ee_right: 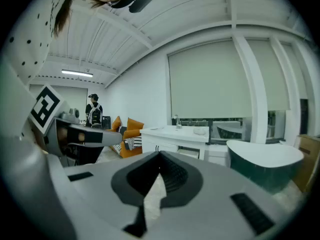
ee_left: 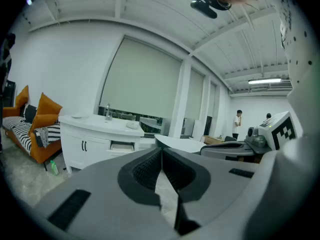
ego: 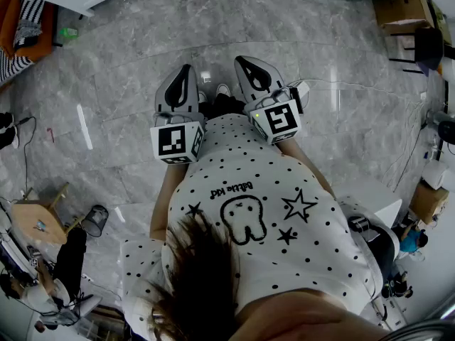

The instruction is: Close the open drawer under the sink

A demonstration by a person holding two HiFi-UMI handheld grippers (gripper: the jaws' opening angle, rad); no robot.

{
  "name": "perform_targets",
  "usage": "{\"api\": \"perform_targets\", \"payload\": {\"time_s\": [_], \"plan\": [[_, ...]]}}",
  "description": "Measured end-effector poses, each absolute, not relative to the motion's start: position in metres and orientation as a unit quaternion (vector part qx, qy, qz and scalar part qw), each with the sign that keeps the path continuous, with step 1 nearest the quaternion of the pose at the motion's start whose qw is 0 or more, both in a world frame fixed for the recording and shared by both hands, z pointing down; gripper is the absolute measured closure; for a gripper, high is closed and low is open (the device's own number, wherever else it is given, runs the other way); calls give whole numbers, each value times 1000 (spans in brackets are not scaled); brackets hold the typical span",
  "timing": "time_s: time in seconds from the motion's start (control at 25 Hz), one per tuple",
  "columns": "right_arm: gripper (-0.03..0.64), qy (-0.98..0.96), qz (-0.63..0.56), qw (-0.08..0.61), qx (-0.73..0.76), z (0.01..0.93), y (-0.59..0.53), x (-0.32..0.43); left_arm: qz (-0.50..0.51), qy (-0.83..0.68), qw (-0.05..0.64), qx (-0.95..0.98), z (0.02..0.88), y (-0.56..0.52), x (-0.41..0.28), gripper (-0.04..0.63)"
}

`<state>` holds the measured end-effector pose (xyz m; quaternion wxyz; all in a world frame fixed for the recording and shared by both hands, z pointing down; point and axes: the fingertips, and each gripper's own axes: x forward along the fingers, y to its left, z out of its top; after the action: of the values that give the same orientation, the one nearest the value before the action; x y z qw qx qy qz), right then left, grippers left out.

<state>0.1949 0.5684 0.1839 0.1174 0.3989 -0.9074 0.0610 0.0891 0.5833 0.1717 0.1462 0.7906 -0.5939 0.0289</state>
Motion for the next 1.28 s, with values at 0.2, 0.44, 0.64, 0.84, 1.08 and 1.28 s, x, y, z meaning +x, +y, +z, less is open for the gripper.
{"api": "perform_targets", "payload": {"time_s": [0.2, 0.44, 0.64, 0.84, 1.08, 1.28], "plan": [[601, -910, 57, 117, 394, 181, 569, 196, 25, -599, 143, 788, 168, 584, 90, 581], [603, -913, 53, 117, 388, 178, 565, 199, 22, -603, 144, 784, 166, 581, 93, 582], [602, -913, 52, 119, 386, 181, 558, 213, 16, -608, 149, 780, 170, 576, 106, 583], [601, -916, 71, 102, 380, 184, 554, 225, 9, -609, 157, 777, 177, 578, 117, 581], [601, -918, 77, 110, 373, 190, 546, 220, -5, -613, 169, 772, 178, 571, 111, 581], [601, -914, 84, 121, 378, 203, 530, 201, -3, -616, 174, 769, 189, 556, 88, 583]]}}
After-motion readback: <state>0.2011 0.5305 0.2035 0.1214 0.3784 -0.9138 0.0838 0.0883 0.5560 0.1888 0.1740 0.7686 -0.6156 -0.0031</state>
